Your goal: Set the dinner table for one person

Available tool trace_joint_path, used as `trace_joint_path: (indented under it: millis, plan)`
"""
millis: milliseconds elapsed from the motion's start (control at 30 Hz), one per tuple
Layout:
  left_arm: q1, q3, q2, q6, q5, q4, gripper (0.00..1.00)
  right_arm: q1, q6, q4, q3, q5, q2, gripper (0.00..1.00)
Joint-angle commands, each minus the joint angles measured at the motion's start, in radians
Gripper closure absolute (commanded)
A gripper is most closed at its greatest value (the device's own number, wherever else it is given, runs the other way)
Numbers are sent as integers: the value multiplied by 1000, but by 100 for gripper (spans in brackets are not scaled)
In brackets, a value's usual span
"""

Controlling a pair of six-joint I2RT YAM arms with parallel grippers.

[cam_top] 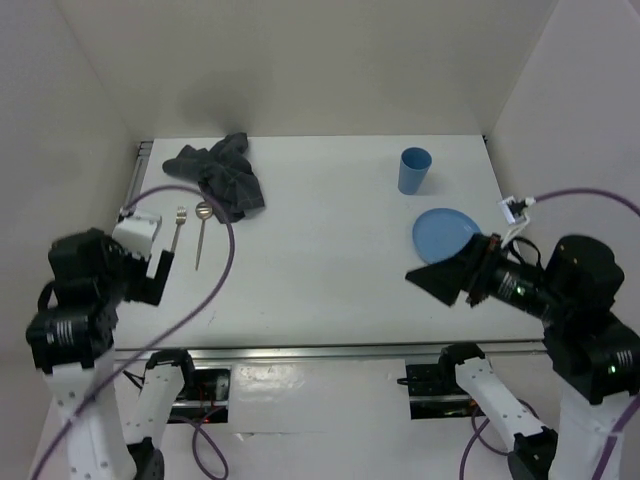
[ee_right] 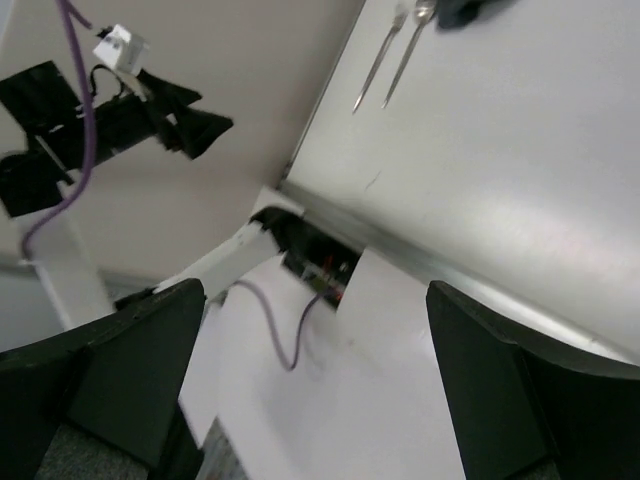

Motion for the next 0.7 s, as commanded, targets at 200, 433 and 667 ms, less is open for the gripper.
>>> trace_joint_path:
  millis: [200, 433, 667]
  plan:
    - [5, 359, 719, 20, 397, 163, 1, -2, -132, 324, 39, 330, 244, 0]
    - [-332, 530, 1083, 76, 84, 267, 1, -2, -132, 467, -73, 365, 347, 0]
    - [-461, 539, 1405, 109, -204, 419, 1, -2, -162, 607, -116, 405, 454, 0]
